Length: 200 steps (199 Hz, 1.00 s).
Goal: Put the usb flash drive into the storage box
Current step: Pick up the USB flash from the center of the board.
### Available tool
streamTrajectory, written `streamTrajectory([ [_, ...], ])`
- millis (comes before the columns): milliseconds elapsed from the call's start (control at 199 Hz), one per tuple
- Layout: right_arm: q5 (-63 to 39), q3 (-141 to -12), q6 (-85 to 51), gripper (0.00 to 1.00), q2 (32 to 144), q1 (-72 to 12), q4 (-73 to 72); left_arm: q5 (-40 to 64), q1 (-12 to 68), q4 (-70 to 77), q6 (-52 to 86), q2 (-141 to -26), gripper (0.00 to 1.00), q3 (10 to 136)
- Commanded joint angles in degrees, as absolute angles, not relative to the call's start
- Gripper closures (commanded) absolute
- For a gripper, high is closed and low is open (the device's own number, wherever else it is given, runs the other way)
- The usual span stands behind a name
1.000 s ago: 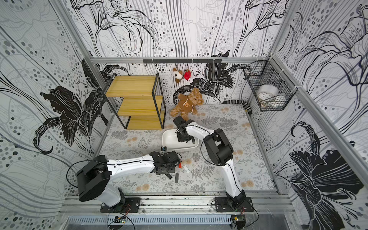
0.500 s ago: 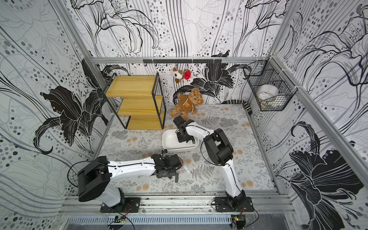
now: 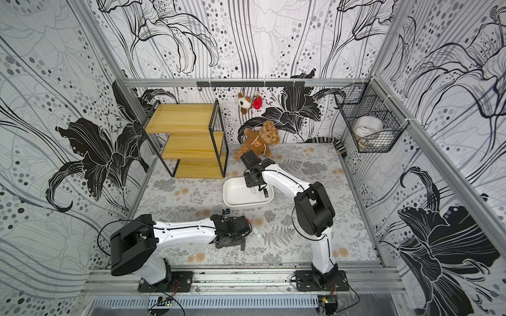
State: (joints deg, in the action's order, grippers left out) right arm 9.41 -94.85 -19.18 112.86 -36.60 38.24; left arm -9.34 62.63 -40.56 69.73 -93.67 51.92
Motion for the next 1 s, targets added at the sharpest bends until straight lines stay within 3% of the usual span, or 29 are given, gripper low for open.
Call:
streamTrajectory([
  [0, 11.40, -91.05, -19.67, 0.51, 107.16, -36.30, 40.52, -9.01, 62.92, -39.00, 70.96, -93.57, 0.36, 50.19],
  [446, 14.39, -75.11, -25.84, 0.51, 87.15, -40.73, 44.95, -8.36, 62.74, -38.76, 69.35, -95.27, 0.56, 51.68],
  [998, 12.30, -59.96, -38.75, 0.48, 79.28, -52.16, 45.18, -7.13, 60.83, -38.28, 66.03, -96.07, 0.72, 50.67],
])
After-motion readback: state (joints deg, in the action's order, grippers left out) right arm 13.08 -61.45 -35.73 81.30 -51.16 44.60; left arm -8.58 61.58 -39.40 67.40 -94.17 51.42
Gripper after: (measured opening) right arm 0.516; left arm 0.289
